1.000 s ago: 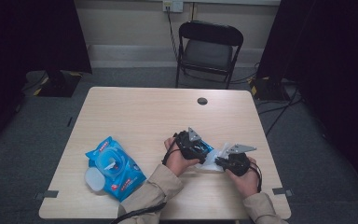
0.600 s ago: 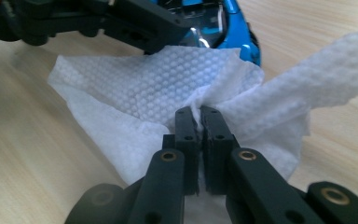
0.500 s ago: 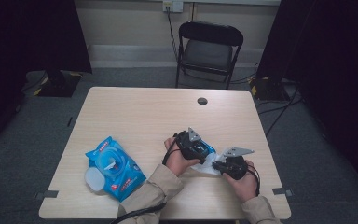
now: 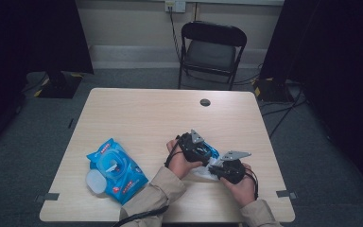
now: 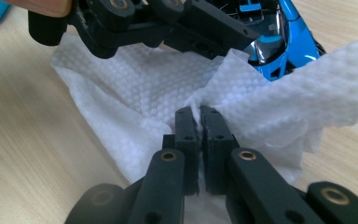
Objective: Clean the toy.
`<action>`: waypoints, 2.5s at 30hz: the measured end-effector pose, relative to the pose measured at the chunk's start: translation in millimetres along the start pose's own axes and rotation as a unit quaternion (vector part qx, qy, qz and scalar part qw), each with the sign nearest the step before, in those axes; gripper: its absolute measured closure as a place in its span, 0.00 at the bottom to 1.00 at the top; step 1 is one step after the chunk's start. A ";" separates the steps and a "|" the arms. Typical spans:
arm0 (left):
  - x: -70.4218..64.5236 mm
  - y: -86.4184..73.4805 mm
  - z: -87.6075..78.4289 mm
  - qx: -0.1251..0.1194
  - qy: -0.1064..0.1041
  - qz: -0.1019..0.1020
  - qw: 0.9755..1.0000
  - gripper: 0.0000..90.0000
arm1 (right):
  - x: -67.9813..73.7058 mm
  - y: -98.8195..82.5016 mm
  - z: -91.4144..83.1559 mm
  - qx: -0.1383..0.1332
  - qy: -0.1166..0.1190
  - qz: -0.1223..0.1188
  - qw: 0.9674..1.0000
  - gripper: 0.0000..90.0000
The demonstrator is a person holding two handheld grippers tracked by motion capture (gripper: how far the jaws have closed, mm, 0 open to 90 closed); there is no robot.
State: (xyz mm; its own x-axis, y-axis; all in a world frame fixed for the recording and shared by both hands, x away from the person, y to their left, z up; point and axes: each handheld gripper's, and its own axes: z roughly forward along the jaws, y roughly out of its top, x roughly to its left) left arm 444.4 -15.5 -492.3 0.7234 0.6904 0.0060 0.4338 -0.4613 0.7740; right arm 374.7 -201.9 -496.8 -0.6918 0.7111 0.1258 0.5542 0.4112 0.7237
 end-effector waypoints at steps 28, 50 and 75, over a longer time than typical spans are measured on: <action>0.2 1.3 -0.1 0.006 -0.001 0.000 1.000 0.00 | -46.0 0.4 -49.3 -0.040 -0.014 0.028 0.999 0.97; -1.0 1.1 -0.2 0.005 0.002 0.002 1.000 0.00 | -61.9 9.0 5.2 -0.032 -0.056 0.053 0.997 0.96; -1.1 1.1 0.0 0.005 0.001 0.001 1.000 0.00 | -48.4 -4.2 -4.8 -0.036 -0.039 0.037 0.998 0.96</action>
State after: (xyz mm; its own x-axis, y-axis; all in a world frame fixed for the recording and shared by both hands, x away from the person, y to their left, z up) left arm 444.1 -16.8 -491.4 0.7233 0.6905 0.0076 0.4386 -0.4680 0.7672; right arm 403.6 -240.9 -502.6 -0.6104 0.7814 0.1297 0.5657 0.3154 0.7619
